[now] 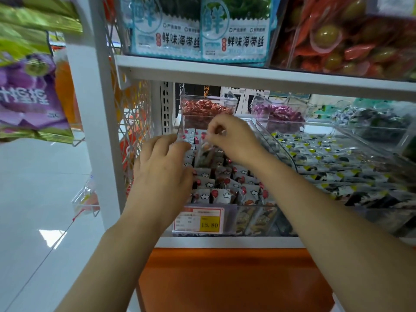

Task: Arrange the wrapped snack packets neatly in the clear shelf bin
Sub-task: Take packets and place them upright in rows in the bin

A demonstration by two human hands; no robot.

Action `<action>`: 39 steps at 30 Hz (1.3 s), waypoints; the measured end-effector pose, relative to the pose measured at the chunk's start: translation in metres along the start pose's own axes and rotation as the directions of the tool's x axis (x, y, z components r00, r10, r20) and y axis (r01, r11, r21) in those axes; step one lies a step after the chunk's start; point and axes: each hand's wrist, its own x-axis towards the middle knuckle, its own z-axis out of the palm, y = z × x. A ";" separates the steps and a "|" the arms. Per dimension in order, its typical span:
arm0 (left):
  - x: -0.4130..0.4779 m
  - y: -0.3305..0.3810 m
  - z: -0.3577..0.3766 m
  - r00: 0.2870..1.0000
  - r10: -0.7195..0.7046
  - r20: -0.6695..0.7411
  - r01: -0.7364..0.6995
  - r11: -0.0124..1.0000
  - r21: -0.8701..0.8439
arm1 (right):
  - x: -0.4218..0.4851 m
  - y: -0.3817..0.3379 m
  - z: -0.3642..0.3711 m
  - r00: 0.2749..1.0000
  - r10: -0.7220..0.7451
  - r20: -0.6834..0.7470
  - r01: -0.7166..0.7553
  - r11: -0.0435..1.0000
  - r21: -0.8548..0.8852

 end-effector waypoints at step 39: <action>0.002 0.044 0.010 0.808 -0.264 0.526 0.478 -0.226 -0.848 | -0.111 0.018 -0.057 0.848 0.456 0.271 -0.289 -0.032 0.957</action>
